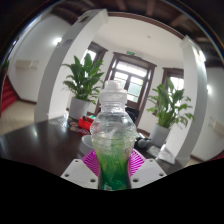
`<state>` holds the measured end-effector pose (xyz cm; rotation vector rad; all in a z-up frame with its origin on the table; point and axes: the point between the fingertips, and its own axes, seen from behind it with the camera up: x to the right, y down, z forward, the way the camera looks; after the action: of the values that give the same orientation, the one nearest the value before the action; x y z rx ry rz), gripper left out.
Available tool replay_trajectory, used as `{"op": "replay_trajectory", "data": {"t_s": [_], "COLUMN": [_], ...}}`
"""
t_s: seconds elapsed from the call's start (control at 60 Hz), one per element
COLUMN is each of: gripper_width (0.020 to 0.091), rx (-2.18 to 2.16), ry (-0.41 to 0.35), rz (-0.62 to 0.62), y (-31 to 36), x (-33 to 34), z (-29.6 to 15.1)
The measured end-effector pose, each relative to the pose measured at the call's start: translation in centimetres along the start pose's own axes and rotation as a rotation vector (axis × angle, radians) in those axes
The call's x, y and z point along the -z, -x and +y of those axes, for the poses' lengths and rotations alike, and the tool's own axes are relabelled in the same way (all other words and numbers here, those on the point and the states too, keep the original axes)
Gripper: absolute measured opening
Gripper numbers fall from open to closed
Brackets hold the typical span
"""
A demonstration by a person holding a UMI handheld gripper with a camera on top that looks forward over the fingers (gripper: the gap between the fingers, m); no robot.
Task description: Pour water
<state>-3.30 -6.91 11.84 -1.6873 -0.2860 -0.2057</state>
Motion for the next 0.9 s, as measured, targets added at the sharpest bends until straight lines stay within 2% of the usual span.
{"op": "replay_trajectory", "data": {"t_s": [0.25, 0.383, 0.633, 0.783, 0.9], "gripper_width": [0.0314, 0.0313, 0.0318, 0.0318, 0.0315], "rx": [0.787, 1.189, 1.648, 1.840, 1.813], "ry": [0.129, 0.148, 0.096, 0.025, 0.041], "rz": [0.078, 0.087, 0.114, 0.138, 0.122], "y": [-9.5, -11.4, -10.8, -9.4, -9.2], "x": [-5.7, -8.7, -11.2, -11.8, -11.6], "z": [0.6, -0.7, -3.4, -4.5, -3.8]}}
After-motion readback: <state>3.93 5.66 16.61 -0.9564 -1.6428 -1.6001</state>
